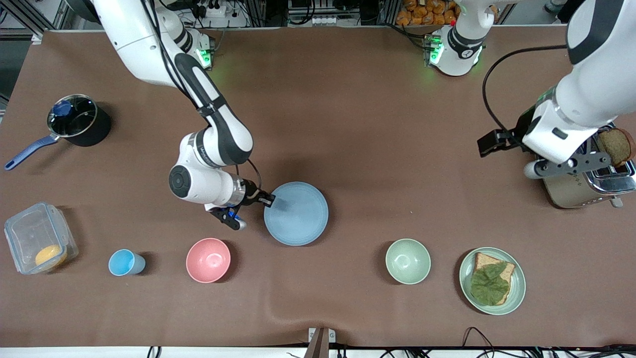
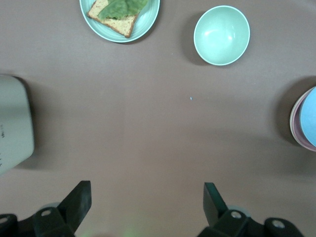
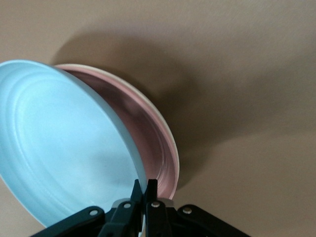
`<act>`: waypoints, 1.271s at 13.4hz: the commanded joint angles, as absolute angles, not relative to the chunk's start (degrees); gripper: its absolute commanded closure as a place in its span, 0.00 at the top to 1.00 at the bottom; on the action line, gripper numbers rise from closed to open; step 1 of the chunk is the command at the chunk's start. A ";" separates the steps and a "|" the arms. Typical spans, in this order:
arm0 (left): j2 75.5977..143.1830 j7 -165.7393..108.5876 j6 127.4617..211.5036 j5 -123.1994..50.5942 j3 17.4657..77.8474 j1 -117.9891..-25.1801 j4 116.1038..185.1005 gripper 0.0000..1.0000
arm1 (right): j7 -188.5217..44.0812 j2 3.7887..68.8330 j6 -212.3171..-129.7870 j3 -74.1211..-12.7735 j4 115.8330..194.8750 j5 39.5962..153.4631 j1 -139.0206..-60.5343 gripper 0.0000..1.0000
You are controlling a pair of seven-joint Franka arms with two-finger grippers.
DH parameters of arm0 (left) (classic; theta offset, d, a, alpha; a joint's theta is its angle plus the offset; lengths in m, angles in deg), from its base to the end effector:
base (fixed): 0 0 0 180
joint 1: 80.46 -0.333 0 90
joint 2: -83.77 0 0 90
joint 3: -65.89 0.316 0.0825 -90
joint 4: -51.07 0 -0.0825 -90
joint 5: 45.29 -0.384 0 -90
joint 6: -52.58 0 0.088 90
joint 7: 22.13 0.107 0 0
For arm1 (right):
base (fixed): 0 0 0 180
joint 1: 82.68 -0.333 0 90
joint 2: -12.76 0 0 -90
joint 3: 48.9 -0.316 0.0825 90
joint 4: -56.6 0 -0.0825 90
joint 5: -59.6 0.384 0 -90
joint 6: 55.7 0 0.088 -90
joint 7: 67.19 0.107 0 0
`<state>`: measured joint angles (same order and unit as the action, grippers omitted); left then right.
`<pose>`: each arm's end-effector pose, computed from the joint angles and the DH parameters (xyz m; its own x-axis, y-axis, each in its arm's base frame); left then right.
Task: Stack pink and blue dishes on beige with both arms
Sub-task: 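Lower the blue plate onto the pink plate while the left gripper withdraws, then open the right gripper to release the blue plate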
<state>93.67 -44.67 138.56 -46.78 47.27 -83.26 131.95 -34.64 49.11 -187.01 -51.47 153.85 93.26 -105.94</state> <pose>0.5799 -0.1433 0.5982 0.9895 0.1200 -0.0802 0.1202 -0.9927 -0.0020 0.6036 0.3025 0.2265 0.8372 -0.4308 -0.3369 -0.5271 -0.7997 -0.2874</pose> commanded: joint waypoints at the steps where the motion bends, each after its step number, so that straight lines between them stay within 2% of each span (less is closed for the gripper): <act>1: 90.10 -43.31 136.70 -47.84 46.91 -84.32 133.59 1.00 | -33.09 48.97 -187.09 -50.74 153.71 92.38 -106.23 0.00; 8: 85.10 -43.13 135.73 -47.76 48.49 -83.01 139.21 1.00 | -33.17 47.83 -186.65 -50.57 155.74 92.03 -105.53 0.00; 13: 84.12 -43.13 134.68 -47.76 48.49 -83.18 140.10 1.00 | -32.47 45.02 -182.80 -48.99 155.65 92.03 -105.27 0.00; 17: 83.24 -43.04 134.50 -47.76 48.58 -83.36 140.80 1.00 | -32.30 45.45 -182.96 -48.81 155.74 92.03 -105.88 0.00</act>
<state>85.36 -44.55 134.87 -46.78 48.16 -83.36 138.98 -33.86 46.49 -182.92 -48.49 154.41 93.07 -105.77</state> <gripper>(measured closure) 0.000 0.956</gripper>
